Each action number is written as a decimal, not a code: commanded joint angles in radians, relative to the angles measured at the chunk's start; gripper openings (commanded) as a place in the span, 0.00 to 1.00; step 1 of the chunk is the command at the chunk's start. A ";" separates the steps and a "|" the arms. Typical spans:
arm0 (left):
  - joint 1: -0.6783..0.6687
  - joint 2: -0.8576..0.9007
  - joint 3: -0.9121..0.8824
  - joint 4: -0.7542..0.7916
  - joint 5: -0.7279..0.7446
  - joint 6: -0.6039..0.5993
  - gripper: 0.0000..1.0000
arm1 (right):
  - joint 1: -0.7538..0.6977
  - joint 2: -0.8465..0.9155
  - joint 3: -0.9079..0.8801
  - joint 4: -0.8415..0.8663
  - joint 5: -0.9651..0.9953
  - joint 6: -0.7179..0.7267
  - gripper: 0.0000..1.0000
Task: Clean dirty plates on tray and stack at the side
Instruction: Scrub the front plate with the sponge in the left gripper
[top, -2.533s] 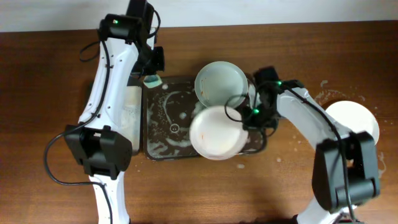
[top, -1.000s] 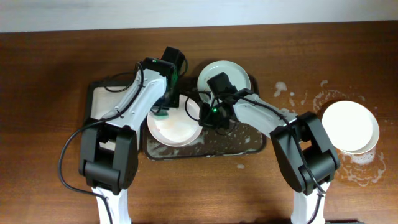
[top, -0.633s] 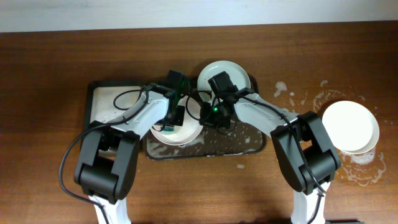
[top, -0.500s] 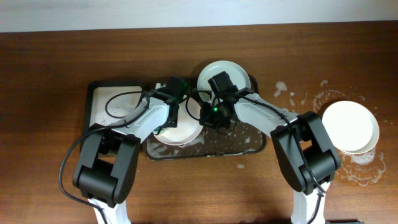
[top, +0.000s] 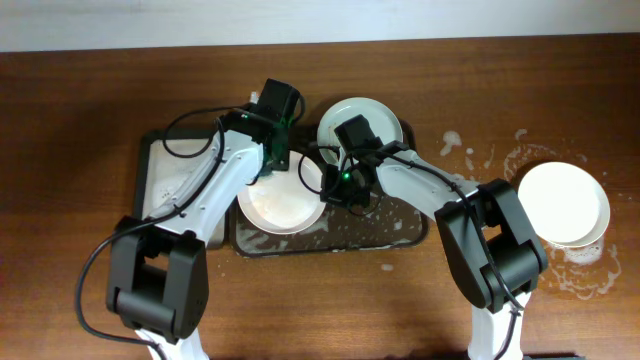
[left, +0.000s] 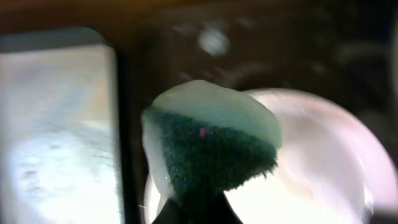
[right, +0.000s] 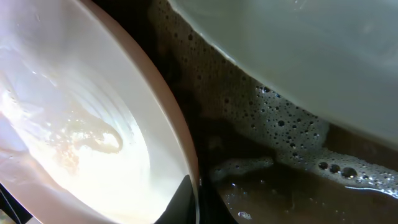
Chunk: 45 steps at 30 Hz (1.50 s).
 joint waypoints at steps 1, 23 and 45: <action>0.003 -0.013 -0.054 -0.005 0.171 0.134 0.01 | -0.007 0.014 0.001 -0.008 0.042 -0.011 0.04; 0.007 0.144 -0.298 0.230 -0.032 0.154 0.01 | -0.006 0.014 0.001 -0.008 0.037 -0.012 0.04; 0.006 0.143 0.440 -0.317 -0.100 -0.029 0.01 | -0.006 0.012 0.002 0.004 0.006 -0.048 0.04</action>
